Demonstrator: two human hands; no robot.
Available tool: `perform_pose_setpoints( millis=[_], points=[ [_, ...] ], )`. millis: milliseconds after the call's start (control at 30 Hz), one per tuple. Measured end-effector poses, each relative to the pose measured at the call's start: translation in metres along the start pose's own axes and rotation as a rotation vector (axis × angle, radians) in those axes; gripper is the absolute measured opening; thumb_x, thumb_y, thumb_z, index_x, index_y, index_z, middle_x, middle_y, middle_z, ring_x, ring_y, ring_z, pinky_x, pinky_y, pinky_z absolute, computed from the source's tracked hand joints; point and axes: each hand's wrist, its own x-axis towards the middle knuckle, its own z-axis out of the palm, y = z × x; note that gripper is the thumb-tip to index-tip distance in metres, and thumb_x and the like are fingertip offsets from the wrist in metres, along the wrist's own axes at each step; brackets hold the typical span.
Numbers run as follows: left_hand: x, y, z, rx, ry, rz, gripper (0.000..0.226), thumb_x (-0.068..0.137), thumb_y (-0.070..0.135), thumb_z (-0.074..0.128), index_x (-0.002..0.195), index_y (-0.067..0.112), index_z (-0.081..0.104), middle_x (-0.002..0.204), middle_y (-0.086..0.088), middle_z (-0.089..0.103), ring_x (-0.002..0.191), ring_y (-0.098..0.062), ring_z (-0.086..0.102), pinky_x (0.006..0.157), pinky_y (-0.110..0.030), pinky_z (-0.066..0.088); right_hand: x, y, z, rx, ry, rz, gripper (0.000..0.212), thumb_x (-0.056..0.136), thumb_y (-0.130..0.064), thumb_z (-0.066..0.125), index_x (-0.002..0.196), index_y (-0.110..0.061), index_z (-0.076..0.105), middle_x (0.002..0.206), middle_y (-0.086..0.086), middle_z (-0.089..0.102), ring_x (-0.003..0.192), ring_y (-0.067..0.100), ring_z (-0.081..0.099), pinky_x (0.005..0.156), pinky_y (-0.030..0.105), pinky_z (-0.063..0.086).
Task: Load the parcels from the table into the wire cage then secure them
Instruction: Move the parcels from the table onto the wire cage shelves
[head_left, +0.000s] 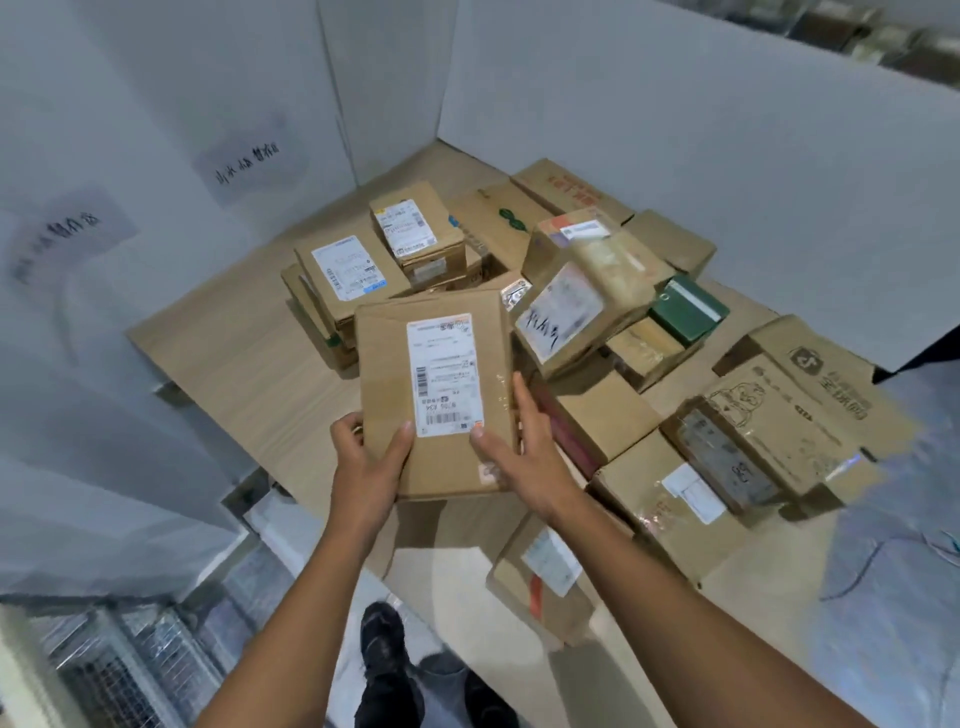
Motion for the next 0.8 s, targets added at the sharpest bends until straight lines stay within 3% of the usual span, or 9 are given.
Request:
perform_pose_setpoints(
  millis=[67,167,233,333,433,600,700,800],
  points=[
    [-0.014,-0.002,0.000,-0.018,0.021,0.003,0.077,0.070,0.079,0.066,0.131,0.045,0.032,0.120,0.019,0.060,0.106,-0.010,0.066,0.079,-0.040,0.060,-0.010,-0.002,-0.005,-0.037,-0.018,-0.033,0.091,0.075,-0.078,0.064,0.142,-0.076,0.003,0.160,-0.005,0.026,0.151,0.021,0.025,0.120,0.051,0.034],
    [-0.031,-0.004,0.000,-0.018,0.047,0.041,0.079,0.074,0.077,0.066,0.139,0.045,0.034,0.122,0.024,0.062,0.110,-0.004,0.065,0.093,-0.048,0.058,-0.029,-0.008,-0.010,-0.041,-0.064,0.004,0.085,0.076,-0.078,0.064,0.130,-0.087,-0.002,0.165,-0.004,0.019,0.155,0.023,0.017,0.110,0.047,0.045],
    [-0.042,-0.003,0.000,-0.042,0.055,0.059,0.081,0.072,0.079,0.066,0.140,0.046,0.036,0.122,0.027,0.062,0.111,-0.003,0.065,0.094,-0.046,0.057,-0.041,-0.011,-0.013,-0.042,-0.082,0.011,0.084,0.077,-0.078,0.065,0.128,-0.088,-0.002,0.165,-0.006,0.018,0.154,0.026,0.022,0.104,0.048,0.051],
    [-0.056,-0.003,-0.002,-0.083,0.044,0.073,0.070,0.083,0.069,0.072,0.138,0.046,0.037,0.123,0.022,0.065,0.111,-0.004,0.067,0.094,-0.047,0.058,-0.053,-0.012,-0.016,-0.034,-0.080,-0.015,0.088,0.077,-0.077,0.064,0.135,-0.083,-0.002,0.166,-0.007,0.018,0.154,0.025,0.024,0.112,0.060,0.043],
    [-0.069,-0.004,-0.011,-0.122,0.048,0.097,0.062,0.085,0.059,0.074,0.136,0.048,0.039,0.125,0.019,0.065,0.109,0.000,0.067,0.095,-0.046,0.059,-0.064,-0.012,-0.014,-0.043,-0.060,-0.045,0.096,0.077,-0.079,0.063,0.150,-0.070,0.001,0.167,-0.009,0.020,0.154,0.021,0.023,0.118,0.058,0.037],
    [-0.099,-0.017,-0.040,-0.180,0.082,0.125,0.067,0.084,0.061,0.074,0.141,0.042,0.044,0.135,0.013,0.062,0.121,-0.007,0.063,0.103,-0.042,0.053,-0.087,-0.013,0.015,-0.005,-0.094,-0.055,0.099,0.073,-0.080,0.067,0.153,-0.066,0.011,0.160,-0.006,0.035,0.145,0.021,0.043,0.112,0.056,0.045],
    [-0.120,-0.035,-0.064,-0.224,0.168,0.111,0.061,0.088,0.053,0.076,0.140,0.042,0.047,0.126,0.021,0.066,0.114,-0.001,0.065,0.099,-0.039,0.056,-0.096,-0.012,0.042,0.029,-0.151,-0.087,0.106,0.068,-0.082,0.072,0.156,-0.058,0.018,0.154,-0.005,0.042,0.139,0.016,0.049,0.112,0.051,0.047],
    [-0.139,-0.052,-0.087,-0.267,0.252,0.071,0.067,0.088,0.052,0.077,0.143,0.039,0.043,0.127,0.019,0.065,0.107,0.004,0.067,0.090,-0.029,0.058,-0.106,-0.012,0.068,0.031,-0.238,-0.102,0.099,0.071,-0.075,0.074,0.154,-0.060,0.021,0.152,-0.007,0.042,0.139,0.014,0.049,0.113,0.049,0.046]
  ],
)
